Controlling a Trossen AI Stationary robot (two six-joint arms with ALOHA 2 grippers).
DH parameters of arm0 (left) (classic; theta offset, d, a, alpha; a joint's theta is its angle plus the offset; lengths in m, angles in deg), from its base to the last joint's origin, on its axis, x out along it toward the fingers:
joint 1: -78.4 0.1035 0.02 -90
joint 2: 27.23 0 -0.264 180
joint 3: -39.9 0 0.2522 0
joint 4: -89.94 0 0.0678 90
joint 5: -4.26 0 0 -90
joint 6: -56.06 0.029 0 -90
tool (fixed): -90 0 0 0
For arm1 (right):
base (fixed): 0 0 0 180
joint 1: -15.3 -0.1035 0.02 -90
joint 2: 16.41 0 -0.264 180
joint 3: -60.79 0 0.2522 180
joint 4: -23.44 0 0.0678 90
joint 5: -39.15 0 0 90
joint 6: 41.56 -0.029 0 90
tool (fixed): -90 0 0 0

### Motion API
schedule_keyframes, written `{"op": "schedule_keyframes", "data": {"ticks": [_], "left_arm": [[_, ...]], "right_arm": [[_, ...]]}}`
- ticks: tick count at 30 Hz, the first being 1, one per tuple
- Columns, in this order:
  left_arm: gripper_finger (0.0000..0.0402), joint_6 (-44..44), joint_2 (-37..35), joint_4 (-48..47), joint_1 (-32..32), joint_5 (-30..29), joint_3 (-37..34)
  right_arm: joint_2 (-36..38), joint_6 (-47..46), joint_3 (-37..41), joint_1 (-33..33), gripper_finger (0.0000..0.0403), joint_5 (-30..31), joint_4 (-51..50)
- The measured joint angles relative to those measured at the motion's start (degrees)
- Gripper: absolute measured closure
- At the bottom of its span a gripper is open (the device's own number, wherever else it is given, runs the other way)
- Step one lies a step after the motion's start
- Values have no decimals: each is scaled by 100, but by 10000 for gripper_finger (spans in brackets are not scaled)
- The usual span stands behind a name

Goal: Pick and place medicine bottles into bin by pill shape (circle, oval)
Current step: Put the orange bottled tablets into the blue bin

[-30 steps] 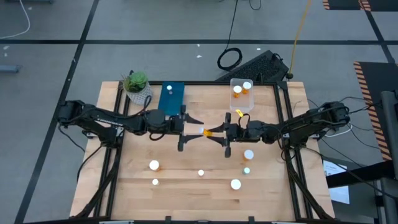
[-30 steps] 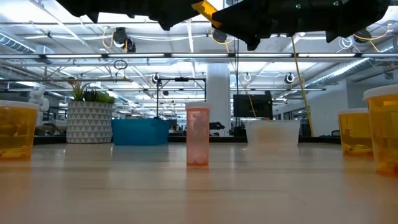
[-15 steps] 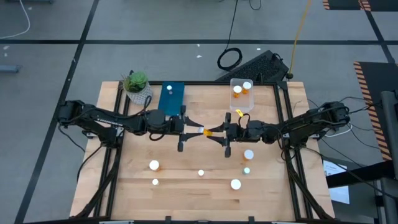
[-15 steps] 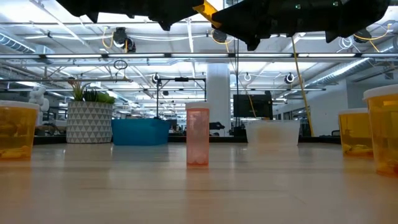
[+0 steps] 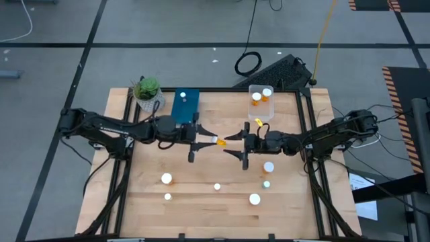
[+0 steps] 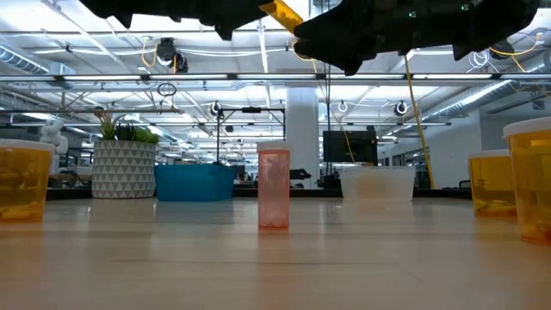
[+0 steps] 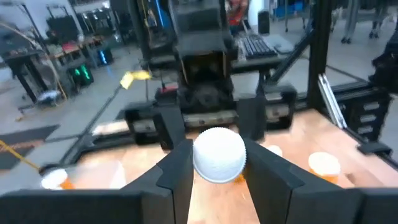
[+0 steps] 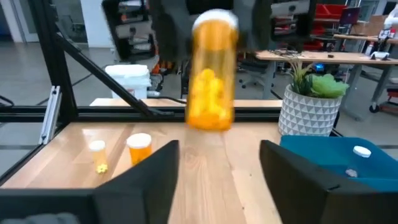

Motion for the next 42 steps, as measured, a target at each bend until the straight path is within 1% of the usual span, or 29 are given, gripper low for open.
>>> {"op": "schedule_keyframes", "data": {"ticks": [4, 7, 11, 17, 19, 23, 25, 29, 38, 42], "left_arm": [[268, 46, -365, -649, 216, -4, -7], [268, 68, -699, -1400, 480, -5, -7], [268, 181, -1046, -2237, 901, -239, -4], [268, 465, -1205, -2977, 1734, -958, -4], [268, 477, -1180, -3132, 2085, -1029, -4], [268, 487, -949, -3389, 2726, -1027, -9], [268, 489, -811, -3325, 3006, -1019, -9], [268, 512, -359, -3276, 3450, -800, -9], [268, 659, 654, -2746, 3893, -662, 9], [268, 659, 1054, -2821, 3998, -660, 258]], "right_arm": [[47, -114, 0, 0, 138, 198, -215], [153, -169, -2, 4, 123, 440, -616], [382, -170, 2, 7, 122, 728, -1174], [724, -193, 2, 1, 132, 726, -1693], [792, -193, 0, 0, 135, 728, -1752], [844, -187, 0, 0, 137, 726, -1882], [844, -159, 0, 0, 137, 726, -1897], [844, -150, 0, 23, 138, 728, -1965], [844, -127, 0, 31, 138, 734, -2001], [844, -126, 0, 31, 138, 734, -2040]]}}
